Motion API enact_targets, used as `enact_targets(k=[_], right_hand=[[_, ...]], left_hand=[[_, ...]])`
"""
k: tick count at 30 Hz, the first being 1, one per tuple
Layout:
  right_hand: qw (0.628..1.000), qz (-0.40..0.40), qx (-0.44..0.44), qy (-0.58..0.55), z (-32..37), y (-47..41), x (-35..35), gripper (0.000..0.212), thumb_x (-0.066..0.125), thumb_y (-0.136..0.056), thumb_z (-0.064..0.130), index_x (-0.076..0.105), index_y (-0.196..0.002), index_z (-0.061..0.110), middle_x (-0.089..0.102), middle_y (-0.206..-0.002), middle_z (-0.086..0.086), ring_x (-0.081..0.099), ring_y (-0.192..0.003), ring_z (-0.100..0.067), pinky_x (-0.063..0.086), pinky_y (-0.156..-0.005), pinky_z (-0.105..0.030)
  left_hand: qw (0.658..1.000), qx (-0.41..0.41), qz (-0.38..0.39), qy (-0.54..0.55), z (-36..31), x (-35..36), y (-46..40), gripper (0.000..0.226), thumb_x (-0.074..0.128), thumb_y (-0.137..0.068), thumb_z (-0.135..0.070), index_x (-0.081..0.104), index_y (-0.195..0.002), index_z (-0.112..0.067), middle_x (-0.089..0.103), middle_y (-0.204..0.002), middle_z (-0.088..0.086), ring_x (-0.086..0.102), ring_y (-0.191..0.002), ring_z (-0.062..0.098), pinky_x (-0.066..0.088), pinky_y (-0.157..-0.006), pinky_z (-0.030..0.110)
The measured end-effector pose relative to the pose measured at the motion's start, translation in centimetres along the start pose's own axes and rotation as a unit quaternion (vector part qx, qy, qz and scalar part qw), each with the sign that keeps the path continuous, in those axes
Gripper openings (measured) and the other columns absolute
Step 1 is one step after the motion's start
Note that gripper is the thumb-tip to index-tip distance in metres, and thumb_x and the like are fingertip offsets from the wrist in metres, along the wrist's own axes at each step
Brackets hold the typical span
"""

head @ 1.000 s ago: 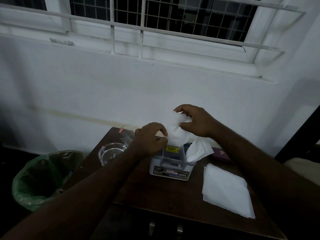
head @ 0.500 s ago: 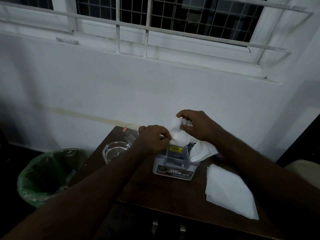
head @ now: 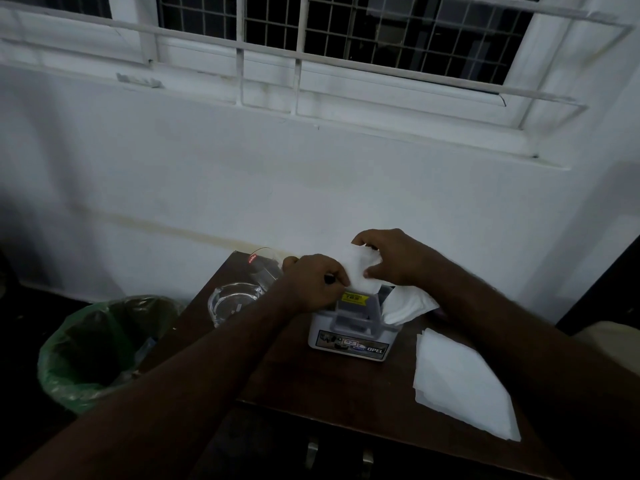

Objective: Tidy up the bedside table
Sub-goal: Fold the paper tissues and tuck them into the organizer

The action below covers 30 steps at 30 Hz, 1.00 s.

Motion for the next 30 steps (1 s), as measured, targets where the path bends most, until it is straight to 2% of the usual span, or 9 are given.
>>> enact_targets(k=[4,8,11,16,19,23,26,28,30], right_hand=[[0.999,-0.023,0.009,0.037,-0.3,0.0,-0.3,0.04,0.075,-0.077,0.012,0.063,-0.115,0.016,0.065,-0.116,0.0,0.058,-0.109,-0.019,0.048,-0.091,-0.035],[0.996,0.019,0.018,0.08,-1.1,0.0,1.1,0.052,0.073,-0.079,0.013,0.057,-0.128,0.014,0.06,-0.13,-0.002,0.052,-0.122,-0.021,0.042,-0.098,-0.032],[0.996,0.006,0.027,0.084,-1.5,0.1,1.2,0.056,0.072,-0.08,0.015,0.053,-0.133,0.016,0.056,-0.136,-0.001,0.049,-0.127,-0.02,0.042,-0.102,-0.036],[0.998,-0.013,0.015,0.053,-1.2,-0.1,0.7,0.049,0.07,-0.078,0.009,0.058,-0.125,0.017,0.061,-0.127,0.002,0.054,-0.118,-0.018,0.042,-0.09,-0.028],[0.999,-0.009,0.015,0.033,-1.0,-0.2,0.6,0.049,0.071,-0.077,0.01,0.057,-0.124,0.02,0.062,-0.123,0.001,0.057,-0.111,-0.019,0.046,-0.086,-0.03],[0.998,0.021,0.018,0.057,-0.9,-0.2,1.5,0.055,0.067,-0.084,0.016,0.048,-0.136,0.017,0.055,-0.137,-0.003,0.051,-0.124,-0.021,0.044,-0.099,-0.036],[0.998,0.042,0.024,0.048,-1.1,0.2,1.6,0.063,0.07,-0.083,0.023,0.043,-0.139,0.021,0.054,-0.137,-0.004,0.051,-0.122,-0.021,0.045,-0.099,-0.038],[1.0,0.008,0.026,0.014,-1.1,0.9,0.0,0.072,0.073,-0.081,0.035,0.038,-0.143,0.023,0.054,-0.134,-0.005,0.052,-0.119,-0.021,0.045,-0.1,-0.039],[0.997,-0.071,0.022,0.001,-1.7,2.5,-2.8,0.072,0.069,-0.083,0.044,0.037,-0.144,0.024,0.054,-0.134,-0.004,0.051,-0.12,-0.02,0.043,-0.102,-0.042]], left_hand=[[0.999,0.011,-0.007,-0.03,-0.4,0.1,0.1,0.021,0.058,-0.085,-0.025,0.071,-0.102,-0.028,0.069,-0.109,-0.009,0.056,-0.11,0.01,0.025,-0.099,0.038],[0.998,0.022,0.002,-0.066,-0.7,0.6,0.1,0.022,0.057,-0.086,-0.027,0.071,-0.103,-0.028,0.069,-0.109,-0.009,0.056,-0.11,0.01,0.026,-0.098,0.04],[0.995,0.028,-0.011,-0.093,-0.8,0.4,0.0,0.021,0.055,-0.086,-0.03,0.072,-0.099,-0.029,0.07,-0.105,-0.009,0.058,-0.107,0.011,0.025,-0.096,0.04],[0.994,0.032,-0.025,-0.1,-1.0,0.3,0.0,0.02,0.054,-0.088,-0.03,0.072,-0.097,-0.028,0.072,-0.098,-0.009,0.06,-0.102,0.012,0.024,-0.095,0.039],[0.995,0.03,-0.032,-0.084,-1.1,0.1,0.1,0.019,0.055,-0.086,-0.027,0.071,-0.096,-0.028,0.072,-0.098,-0.008,0.059,-0.104,0.013,0.022,-0.094,0.037],[0.996,0.026,-0.038,-0.08,-1.0,0.0,0.1,0.017,0.057,-0.083,-0.03,0.072,-0.093,-0.028,0.071,-0.101,-0.008,0.059,-0.105,0.014,0.024,-0.096,0.04],[0.995,0.03,-0.054,-0.082,-1.1,-0.2,0.2,0.015,0.058,-0.081,-0.034,0.071,-0.084,-0.027,0.069,-0.097,-0.009,0.06,-0.1,0.012,0.025,-0.089,0.038],[0.993,0.034,-0.083,-0.081,-1.3,-0.6,0.4,0.014,0.058,-0.079,-0.035,0.069,-0.081,-0.026,0.067,-0.102,-0.01,0.058,-0.105,0.01,0.021,-0.085,0.035],[0.99,0.036,-0.119,-0.07,-1.6,-1.1,0.6,0.013,0.062,-0.08,-0.038,0.068,-0.082,-0.027,0.064,-0.114,-0.011,0.052,-0.114,0.009,0.017,-0.087,0.032]])
Point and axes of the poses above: each hand's wrist, its own y-axis away from the middle knuckle, its own x-axis out of the palm, z = x × y, the point moved 9 cm from there along -y, towards the middle knuckle
